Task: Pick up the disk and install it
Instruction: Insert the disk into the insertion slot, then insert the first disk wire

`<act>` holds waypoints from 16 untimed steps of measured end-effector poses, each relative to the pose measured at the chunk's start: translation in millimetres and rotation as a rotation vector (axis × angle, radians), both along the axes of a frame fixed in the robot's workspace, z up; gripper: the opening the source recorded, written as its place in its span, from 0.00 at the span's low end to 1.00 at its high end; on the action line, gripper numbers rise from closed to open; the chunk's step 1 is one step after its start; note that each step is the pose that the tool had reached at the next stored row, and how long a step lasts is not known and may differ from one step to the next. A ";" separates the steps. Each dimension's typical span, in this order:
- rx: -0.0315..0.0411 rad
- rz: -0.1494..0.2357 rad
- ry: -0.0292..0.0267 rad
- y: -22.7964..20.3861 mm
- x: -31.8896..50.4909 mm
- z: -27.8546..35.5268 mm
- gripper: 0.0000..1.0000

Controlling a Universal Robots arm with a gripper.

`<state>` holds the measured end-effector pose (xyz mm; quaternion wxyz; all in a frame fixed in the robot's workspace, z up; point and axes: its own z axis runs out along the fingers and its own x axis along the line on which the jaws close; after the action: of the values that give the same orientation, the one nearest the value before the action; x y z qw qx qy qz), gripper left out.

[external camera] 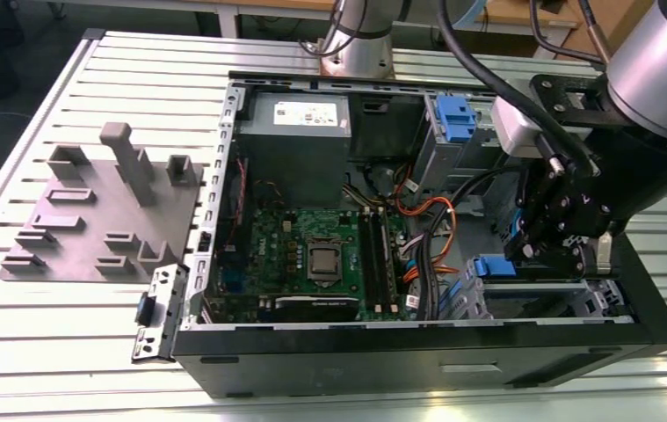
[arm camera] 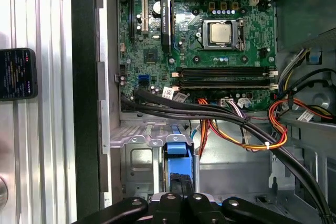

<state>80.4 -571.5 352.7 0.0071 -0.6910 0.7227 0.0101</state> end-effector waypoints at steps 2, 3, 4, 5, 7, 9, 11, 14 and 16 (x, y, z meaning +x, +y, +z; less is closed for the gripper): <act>0.0001 0.000 0.0000 0.0 0.0 0.0 0.11; 0.0014 0.000 0.0000 0.0 0.0 -0.8 0.11; 0.0015 0.000 0.0000 0.0 0.0 -0.9 0.11; 0.0019 0.000 0.0000 0.0 0.0 -1.1 0.11; 0.0024 0.000 0.0000 0.0 0.0 -1.4 0.11; 0.0030 0.000 0.0000 0.0 0.0 -1.8 0.11; 0.0034 0.000 0.0000 0.0 0.0 -2.0 0.11; 0.0039 0.000 0.0000 0.0 0.0 -2.3 0.11; 0.0039 0.000 0.0000 0.0 0.0 -2.3 0.11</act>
<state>80.4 -571.5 350.4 0.0084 -0.6910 0.7227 0.0115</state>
